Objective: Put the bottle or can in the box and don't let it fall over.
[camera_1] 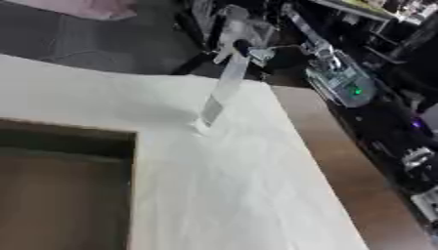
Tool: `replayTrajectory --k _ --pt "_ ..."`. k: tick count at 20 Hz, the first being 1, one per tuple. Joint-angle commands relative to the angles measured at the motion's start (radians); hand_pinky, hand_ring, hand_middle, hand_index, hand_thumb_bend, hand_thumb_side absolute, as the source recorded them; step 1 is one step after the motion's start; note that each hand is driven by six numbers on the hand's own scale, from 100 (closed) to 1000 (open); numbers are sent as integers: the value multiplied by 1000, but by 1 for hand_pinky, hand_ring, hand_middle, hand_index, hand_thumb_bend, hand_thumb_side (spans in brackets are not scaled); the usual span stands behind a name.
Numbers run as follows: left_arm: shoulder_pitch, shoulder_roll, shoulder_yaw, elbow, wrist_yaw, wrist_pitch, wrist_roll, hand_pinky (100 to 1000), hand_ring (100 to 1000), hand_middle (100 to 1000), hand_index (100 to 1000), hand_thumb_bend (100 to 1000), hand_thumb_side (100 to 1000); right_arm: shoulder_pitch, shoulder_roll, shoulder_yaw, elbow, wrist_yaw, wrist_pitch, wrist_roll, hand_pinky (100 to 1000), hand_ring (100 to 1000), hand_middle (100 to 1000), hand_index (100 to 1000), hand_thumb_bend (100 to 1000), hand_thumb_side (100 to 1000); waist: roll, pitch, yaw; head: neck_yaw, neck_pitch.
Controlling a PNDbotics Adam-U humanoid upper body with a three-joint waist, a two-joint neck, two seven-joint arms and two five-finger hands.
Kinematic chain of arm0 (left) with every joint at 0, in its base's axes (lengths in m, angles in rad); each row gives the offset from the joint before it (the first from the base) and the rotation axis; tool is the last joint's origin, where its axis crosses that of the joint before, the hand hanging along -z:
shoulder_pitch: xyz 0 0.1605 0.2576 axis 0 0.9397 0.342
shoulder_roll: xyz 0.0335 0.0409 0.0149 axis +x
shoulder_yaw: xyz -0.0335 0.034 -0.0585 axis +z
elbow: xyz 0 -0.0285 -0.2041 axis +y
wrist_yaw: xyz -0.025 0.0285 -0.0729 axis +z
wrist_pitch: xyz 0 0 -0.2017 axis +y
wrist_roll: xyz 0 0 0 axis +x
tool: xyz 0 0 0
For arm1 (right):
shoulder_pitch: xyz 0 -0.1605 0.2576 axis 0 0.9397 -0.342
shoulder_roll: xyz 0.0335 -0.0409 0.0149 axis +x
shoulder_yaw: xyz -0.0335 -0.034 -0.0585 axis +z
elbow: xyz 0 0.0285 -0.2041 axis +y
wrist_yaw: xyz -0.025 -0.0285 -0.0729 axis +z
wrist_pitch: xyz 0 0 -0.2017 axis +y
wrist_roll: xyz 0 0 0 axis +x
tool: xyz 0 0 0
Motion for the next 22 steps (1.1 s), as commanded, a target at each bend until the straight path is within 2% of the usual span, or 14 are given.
replayTrajectory --k 1,11,18,22 --pt "0 3 10 -20 -6 -4 -1 604 362 768 841 136 848 -18 -30 -6 -19 2 -2 11 924 1000 973 925 393 252 6 -16 0 -11 -14" --pt "4 -3 10 -20 -16 1 -2 605 362 769 842 136 851 -31 -8 11 -42 28 6 36 919 1000 965 919 416 244 0 -8 -5 -7 -14" --pt "3 -7 10 -20 -21 4 -2 606 361 769 842 137 853 -32 1 16 -50 35 16 58 896 961 930 905 473 110 -4 -6 -4 -2 -14" --pt "2 -8 9 -20 -23 6 -3 606 361 769 842 137 853 -33 5 18 -52 35 21 73 889 940 914 884 447 100 -6 -4 -4 5 -14"
